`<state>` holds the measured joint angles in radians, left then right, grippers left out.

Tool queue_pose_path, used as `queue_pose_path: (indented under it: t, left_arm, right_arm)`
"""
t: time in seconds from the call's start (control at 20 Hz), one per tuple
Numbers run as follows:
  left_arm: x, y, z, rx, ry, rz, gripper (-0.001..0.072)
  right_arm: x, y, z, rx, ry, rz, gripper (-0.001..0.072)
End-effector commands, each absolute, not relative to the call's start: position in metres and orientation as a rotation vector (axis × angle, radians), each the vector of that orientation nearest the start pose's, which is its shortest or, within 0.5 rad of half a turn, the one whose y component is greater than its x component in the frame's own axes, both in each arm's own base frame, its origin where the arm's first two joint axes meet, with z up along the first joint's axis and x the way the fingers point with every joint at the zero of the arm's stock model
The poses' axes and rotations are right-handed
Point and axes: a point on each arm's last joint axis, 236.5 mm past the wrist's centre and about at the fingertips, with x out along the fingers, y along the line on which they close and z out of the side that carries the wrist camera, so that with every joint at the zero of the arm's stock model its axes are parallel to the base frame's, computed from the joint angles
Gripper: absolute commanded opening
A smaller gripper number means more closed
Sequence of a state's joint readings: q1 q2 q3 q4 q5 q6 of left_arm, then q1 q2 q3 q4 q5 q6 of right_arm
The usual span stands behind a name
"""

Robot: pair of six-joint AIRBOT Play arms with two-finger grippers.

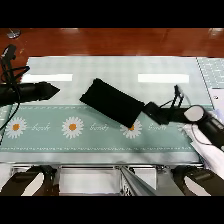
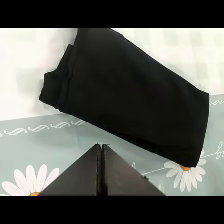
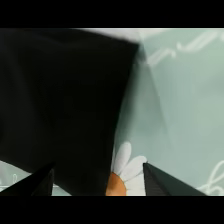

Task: Fold the shirts.

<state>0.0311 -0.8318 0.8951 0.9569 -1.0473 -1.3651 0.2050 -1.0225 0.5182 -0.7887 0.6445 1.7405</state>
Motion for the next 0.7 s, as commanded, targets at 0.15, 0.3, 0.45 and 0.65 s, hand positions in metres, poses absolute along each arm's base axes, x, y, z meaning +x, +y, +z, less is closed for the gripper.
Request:
queue_pose_path:
  t: [0.15,0.3,0.45,0.65]
  left_arm:
    - [0.327,-0.109,0.107,-0.370,0.924,-0.406,0.0024]
    - [0.327,-0.109,0.107,-0.370,0.920,-0.404,0.0025]
    - [0.327,-0.109,0.107,-0.370,0.920,-0.404,0.0025]
    - [0.327,-0.109,0.107,-0.370,0.920,-0.404,0.0025]
  right_arm:
    - [0.307,0.230,-0.090,1.010,1.358,0.286,0.0610]
    - [0.343,0.256,-0.082,0.962,1.338,0.369,0.0266]
    - [0.383,0.277,-0.032,0.836,1.274,0.574,0.0021]
    - [0.428,0.268,0.079,0.525,1.123,0.644,0.0020]
